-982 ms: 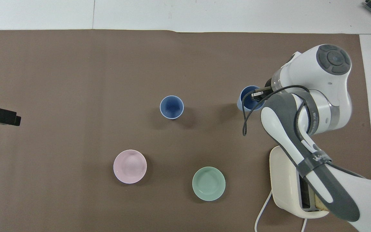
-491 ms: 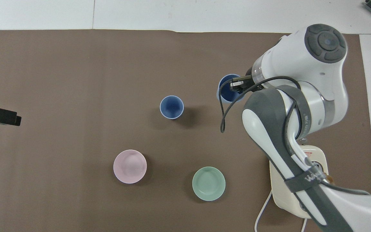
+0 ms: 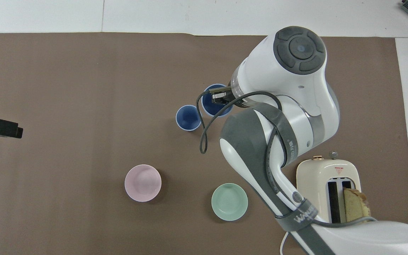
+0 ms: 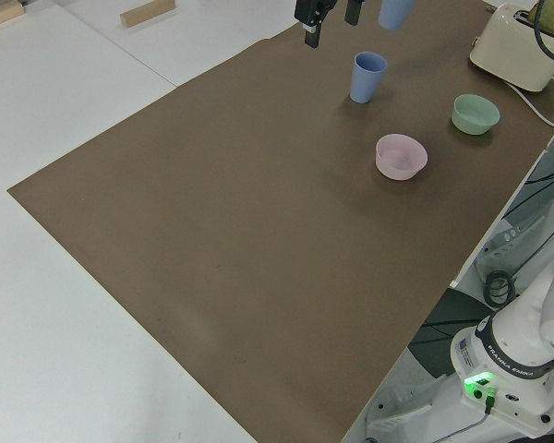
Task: Stack blue cups with both arms
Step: 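Lift and carry the blue cup over the placed blue cup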
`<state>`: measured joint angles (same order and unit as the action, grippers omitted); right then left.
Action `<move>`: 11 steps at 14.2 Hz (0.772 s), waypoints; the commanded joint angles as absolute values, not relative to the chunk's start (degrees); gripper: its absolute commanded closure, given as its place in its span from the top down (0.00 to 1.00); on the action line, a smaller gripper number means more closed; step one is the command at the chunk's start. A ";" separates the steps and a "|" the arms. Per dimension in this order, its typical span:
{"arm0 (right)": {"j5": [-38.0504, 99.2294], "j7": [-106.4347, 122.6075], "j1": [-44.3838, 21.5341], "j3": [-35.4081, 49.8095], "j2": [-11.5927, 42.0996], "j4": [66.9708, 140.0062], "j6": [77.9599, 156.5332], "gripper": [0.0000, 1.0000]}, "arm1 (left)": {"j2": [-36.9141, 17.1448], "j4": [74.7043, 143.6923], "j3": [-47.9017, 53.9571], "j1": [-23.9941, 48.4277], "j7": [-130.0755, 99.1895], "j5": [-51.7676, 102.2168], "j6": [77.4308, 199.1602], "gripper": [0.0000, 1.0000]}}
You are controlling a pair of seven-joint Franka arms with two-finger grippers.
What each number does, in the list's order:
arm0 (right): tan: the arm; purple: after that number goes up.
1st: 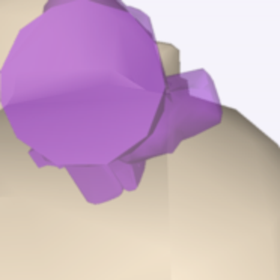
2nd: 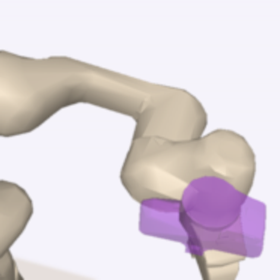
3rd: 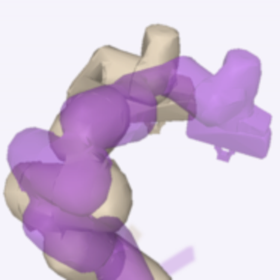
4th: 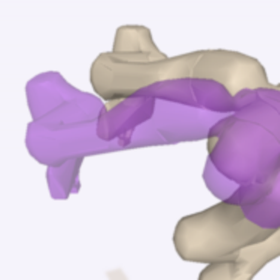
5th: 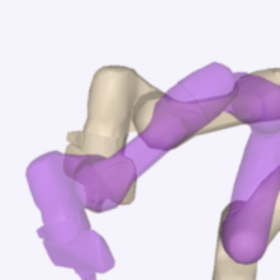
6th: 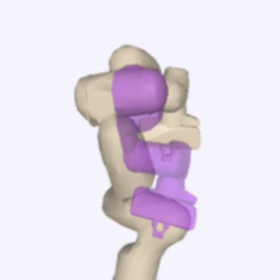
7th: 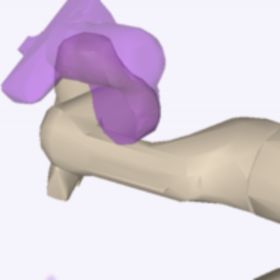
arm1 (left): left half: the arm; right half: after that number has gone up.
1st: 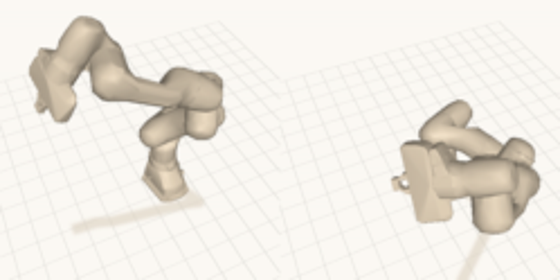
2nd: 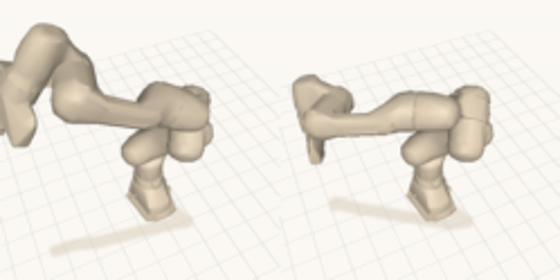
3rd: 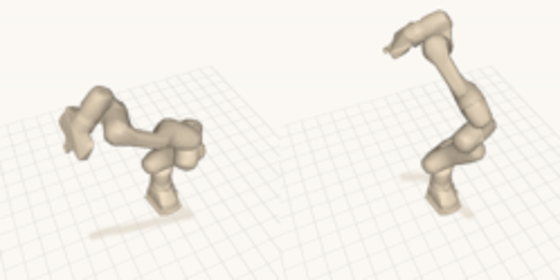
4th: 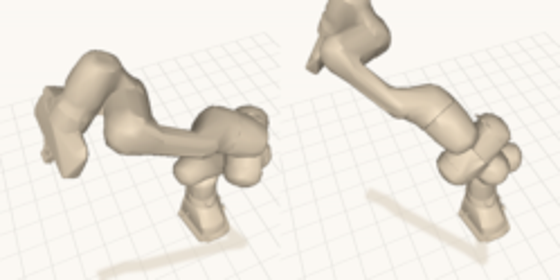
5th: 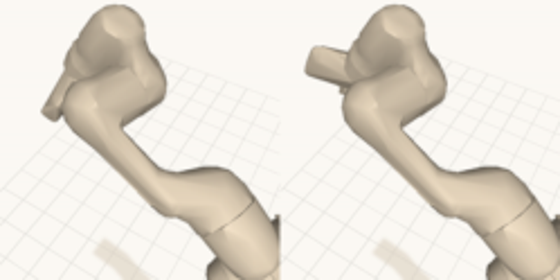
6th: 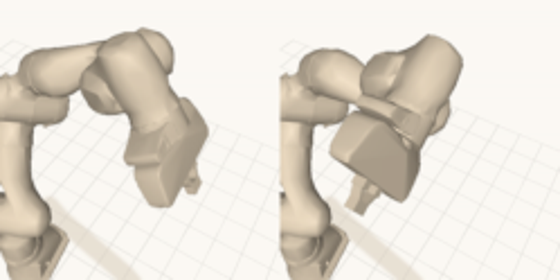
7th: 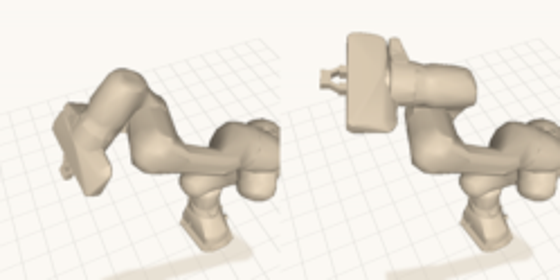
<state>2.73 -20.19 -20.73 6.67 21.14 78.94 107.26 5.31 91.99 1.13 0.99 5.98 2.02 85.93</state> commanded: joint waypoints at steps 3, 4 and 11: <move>1.67 -21.97 -23.73 6.94 25.30 74.01 107.57 0.00 | 5.98 92.64 1.49 0.17 5.54 2.20 86.40 1.00; 1.67 -21.97 -24.08 6.94 25.83 73.92 107.58 0.00 | 5.98 92.64 1.49 0.18 5.54 2.20 86.40 1.00; 0.09 -22.59 -25.84 7.03 29.61 74.27 111.71 0.00 | 5.98 92.72 1.49 0.17 5.54 2.20 86.40 1.00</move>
<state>1.13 -20.81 -25.83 6.75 28.03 76.20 111.33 5.31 91.99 1.00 0.93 5.98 2.02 85.93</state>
